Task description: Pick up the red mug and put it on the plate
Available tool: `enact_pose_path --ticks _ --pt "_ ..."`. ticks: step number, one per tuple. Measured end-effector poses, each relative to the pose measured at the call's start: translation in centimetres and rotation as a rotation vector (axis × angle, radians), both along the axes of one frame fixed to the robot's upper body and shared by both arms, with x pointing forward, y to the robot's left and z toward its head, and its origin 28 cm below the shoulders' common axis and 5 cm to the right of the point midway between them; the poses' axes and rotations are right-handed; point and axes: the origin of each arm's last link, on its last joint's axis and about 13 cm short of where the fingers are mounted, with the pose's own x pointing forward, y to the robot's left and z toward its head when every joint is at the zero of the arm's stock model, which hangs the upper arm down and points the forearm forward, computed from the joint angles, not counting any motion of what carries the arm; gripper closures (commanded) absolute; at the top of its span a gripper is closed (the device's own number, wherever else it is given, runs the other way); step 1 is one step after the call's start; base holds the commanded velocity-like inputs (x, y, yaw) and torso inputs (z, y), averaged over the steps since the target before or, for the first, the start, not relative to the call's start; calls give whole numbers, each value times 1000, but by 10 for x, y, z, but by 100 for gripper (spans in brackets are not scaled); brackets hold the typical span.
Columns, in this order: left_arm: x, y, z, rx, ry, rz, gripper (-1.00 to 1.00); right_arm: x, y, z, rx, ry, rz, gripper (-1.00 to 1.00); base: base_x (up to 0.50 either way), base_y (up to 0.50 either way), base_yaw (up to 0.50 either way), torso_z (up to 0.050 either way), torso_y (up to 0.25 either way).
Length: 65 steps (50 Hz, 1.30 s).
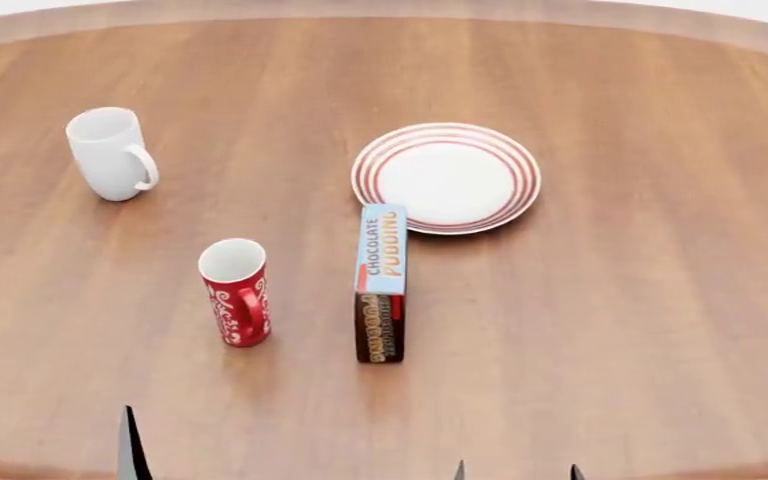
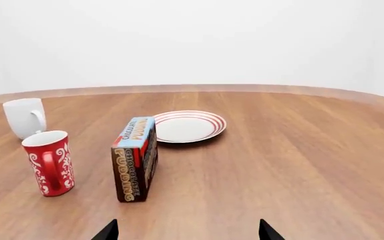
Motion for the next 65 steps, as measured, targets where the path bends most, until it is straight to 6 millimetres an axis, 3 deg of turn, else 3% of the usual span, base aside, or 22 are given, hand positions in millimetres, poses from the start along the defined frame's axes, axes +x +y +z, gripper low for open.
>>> enact_pose_path --ticks 45,65 --pt "0 1 0 4 -7 -3 -100 -1 1 1 16 -12 10 -100 0 338 0 0 0" --pt "0 1 0 5 -9 -3 -100 -1 1 1 18 -12 11 -100 0 106 0 0 0"
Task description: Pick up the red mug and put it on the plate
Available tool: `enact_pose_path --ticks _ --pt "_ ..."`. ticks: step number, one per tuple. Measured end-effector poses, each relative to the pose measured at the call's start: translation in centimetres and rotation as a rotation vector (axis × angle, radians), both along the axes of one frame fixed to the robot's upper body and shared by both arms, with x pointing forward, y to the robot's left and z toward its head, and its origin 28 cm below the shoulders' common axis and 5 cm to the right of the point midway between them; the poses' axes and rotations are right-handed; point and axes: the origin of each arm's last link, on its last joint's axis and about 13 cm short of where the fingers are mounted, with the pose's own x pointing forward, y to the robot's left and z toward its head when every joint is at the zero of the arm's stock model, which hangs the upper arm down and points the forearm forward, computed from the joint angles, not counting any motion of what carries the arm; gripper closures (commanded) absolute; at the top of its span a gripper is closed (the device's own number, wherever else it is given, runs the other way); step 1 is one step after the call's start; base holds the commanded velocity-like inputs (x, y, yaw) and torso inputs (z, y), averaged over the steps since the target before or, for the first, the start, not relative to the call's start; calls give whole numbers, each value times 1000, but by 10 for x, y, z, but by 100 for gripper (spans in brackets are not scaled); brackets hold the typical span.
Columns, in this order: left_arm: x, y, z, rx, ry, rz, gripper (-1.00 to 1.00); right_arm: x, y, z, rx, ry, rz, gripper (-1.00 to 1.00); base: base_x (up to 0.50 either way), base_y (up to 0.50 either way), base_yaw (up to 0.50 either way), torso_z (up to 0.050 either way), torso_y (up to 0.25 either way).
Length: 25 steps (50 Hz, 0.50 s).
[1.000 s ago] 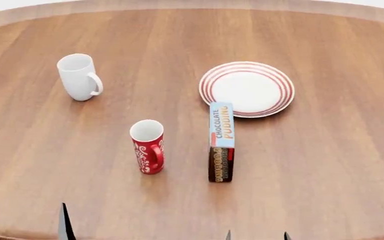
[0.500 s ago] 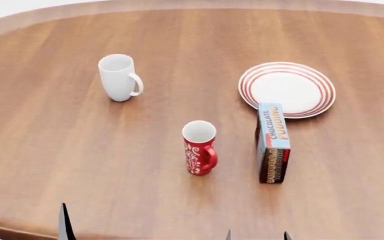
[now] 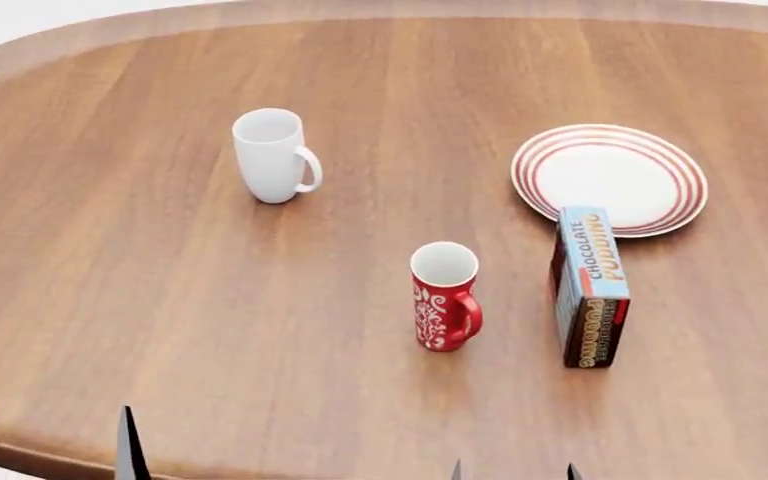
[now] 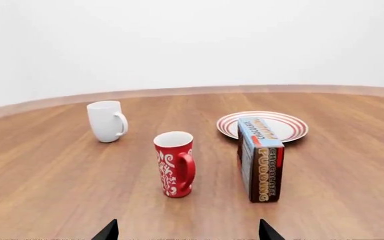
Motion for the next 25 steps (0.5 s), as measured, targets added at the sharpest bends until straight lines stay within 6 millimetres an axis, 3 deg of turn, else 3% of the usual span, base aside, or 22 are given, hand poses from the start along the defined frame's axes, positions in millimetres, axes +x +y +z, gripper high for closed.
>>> enact_pose_path --ticks 9,25 --pt "0 0 0 1 0 -1 -100 0 0 0 -2 4 -3 -100 21 0 0 0 0" --pt "0 0 0 1 0 -3 -100 0 0 0 2 1 -5 -100 151 0 0 0 0"
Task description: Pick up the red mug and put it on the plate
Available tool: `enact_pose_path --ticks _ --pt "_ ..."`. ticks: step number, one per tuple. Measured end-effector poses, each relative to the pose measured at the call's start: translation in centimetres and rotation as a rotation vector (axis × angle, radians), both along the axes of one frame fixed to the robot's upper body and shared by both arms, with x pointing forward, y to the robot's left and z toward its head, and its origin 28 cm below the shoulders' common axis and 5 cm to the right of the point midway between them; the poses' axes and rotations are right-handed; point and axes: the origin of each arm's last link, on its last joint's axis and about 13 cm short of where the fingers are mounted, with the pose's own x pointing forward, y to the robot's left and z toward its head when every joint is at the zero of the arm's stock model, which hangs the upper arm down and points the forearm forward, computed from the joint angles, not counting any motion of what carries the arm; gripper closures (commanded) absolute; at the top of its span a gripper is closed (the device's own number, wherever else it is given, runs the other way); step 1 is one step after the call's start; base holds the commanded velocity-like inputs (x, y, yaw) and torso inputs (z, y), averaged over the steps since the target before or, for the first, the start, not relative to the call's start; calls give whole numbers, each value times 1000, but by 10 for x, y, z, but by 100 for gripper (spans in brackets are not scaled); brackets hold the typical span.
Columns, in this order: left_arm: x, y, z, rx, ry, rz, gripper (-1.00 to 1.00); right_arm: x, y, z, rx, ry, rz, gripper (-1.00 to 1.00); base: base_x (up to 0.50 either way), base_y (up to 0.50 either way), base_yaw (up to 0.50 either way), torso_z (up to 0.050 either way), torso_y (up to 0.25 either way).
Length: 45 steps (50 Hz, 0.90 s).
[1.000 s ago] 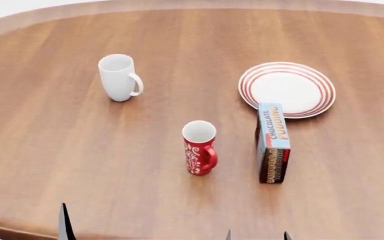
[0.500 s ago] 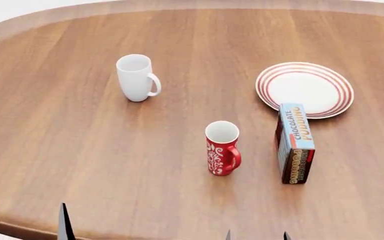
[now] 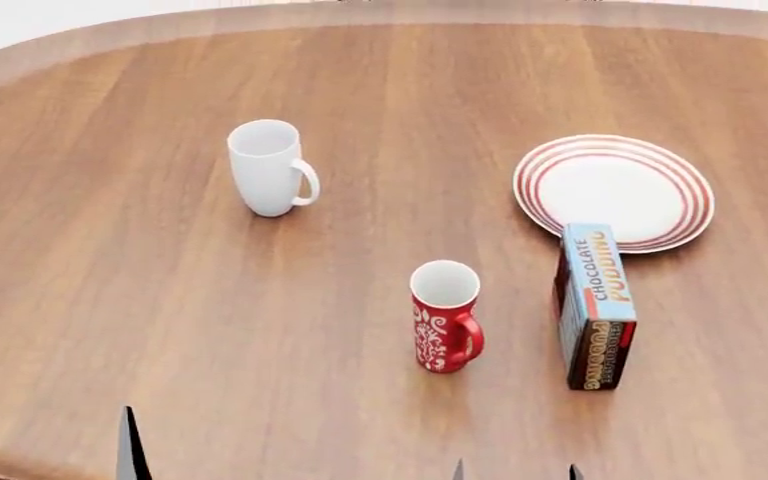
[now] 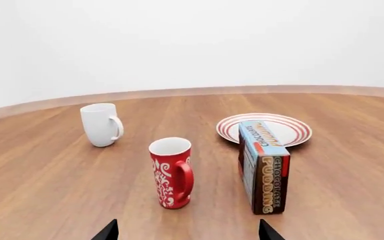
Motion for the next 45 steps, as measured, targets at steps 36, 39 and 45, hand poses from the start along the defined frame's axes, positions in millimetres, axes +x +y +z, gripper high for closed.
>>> enact_pose_path --ticks 36,39,45 --pt "0 0 0 0 2 -4 -100 0 0 0 6 -3 0 -100 173 0 0 0 0" --pt "0 0 0 0 2 -4 -100 0 0 0 7 -4 0 -100 177 0 0 0 0" --pt "0 0 0 0 2 -4 -100 0 0 0 8 -5 0 -100 184 0 0 0 0"
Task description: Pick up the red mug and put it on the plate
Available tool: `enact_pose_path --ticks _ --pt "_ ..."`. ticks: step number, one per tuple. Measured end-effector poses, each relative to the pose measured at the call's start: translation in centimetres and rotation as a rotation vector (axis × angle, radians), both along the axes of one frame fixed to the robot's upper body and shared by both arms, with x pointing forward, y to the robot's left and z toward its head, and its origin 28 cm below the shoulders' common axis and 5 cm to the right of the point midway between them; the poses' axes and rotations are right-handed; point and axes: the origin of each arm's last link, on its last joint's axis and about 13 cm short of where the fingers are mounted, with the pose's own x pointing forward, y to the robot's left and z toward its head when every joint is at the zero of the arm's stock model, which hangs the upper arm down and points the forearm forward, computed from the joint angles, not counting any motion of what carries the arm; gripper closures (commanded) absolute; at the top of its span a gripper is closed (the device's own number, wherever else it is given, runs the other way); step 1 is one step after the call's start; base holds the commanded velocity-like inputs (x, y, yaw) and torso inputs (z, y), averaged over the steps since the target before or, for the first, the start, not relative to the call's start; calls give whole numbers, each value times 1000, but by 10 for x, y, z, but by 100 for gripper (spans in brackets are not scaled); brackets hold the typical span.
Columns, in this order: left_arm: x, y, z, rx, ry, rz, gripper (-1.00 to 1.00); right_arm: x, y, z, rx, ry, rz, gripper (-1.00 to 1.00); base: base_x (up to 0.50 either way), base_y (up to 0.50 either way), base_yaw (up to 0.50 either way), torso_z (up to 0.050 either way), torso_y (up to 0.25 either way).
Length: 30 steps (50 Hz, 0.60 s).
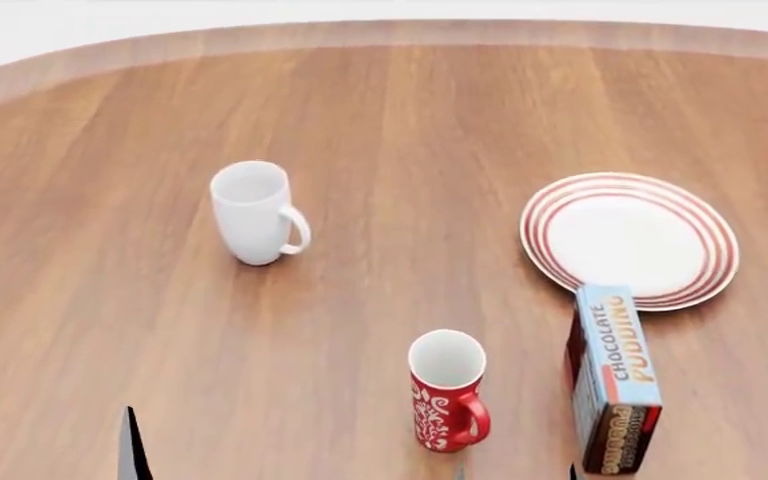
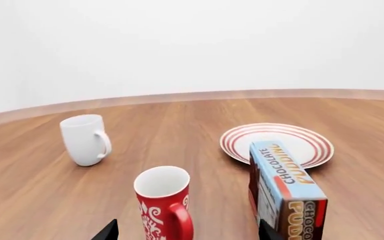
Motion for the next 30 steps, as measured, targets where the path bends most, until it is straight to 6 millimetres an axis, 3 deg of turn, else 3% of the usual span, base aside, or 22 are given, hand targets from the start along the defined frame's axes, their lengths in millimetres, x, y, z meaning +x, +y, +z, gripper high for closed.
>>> enact_pose_path --ticks 30 --pt "0 0 0 1 -1 -1 -100 0 0 0 3 -2 0 -100 184 0 0 0 0"
